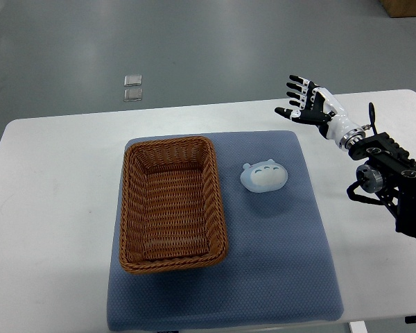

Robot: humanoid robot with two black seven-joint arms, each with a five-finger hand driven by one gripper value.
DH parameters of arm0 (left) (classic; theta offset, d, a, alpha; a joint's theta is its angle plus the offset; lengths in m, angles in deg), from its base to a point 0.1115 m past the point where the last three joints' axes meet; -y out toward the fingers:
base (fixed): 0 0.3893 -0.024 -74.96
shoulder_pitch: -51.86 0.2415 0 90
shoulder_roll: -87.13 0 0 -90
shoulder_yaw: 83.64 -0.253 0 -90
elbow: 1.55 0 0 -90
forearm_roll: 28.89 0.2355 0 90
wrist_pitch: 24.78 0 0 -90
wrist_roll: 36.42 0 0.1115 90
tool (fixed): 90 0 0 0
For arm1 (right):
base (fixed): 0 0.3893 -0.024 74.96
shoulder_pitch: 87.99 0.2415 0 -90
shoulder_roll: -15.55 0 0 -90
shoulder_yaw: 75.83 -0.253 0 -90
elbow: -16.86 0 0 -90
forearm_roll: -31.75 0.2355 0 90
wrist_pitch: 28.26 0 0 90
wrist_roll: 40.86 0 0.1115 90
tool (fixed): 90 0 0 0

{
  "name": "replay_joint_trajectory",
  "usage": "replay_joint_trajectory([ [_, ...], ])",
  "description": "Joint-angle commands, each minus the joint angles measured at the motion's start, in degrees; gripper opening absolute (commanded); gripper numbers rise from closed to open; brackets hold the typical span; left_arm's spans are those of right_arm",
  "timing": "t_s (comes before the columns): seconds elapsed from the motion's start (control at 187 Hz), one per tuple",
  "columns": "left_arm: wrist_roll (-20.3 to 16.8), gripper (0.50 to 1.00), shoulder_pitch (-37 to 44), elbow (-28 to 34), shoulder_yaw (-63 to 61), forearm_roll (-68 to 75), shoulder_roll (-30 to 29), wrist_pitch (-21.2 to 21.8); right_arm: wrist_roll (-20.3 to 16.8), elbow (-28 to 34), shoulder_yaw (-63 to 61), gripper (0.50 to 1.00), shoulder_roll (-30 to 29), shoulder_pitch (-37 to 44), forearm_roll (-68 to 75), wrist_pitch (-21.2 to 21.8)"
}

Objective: Place blue toy in brown basket
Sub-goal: 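Reach the right hand over the blue-white cat plush toy, then close the right hand's fingers around the cat plush toy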

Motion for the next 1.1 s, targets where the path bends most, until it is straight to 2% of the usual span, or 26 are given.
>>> replay_joint_trajectory([
  [0.0,0.0,1.0,0.01,-0.02,-0.09,0.0,0.0,0.01,0.83,3.33,0.73,0.909,1.6,0.01,-7.44,1.39],
  [0.246,0.0,1.0,0.01,-0.02,-0.27,0.0,0.0,0.01,5.92,10.18,11.19,0.907,6.96,3.61,-21.67,2.09],
  [0.611,0.0,1.0,0.01,0.07,-0.53,0.0,0.0,0.01,6.71,18.18,21.65,0.907,12.5,7.74,-30.9,2.09],
  [0.745,0.0,1.0,0.01,0.07,-0.44,0.0,0.0,0.01,8.38,18.45,24.2,0.905,12.77,7.74,-36.0,1.39],
  [1.093,0.0,1.0,0.01,0.07,-0.27,0.0,0.0,0.01,7.95,18.01,27.28,0.877,12.41,7.83,-38.11,-1.34],
])
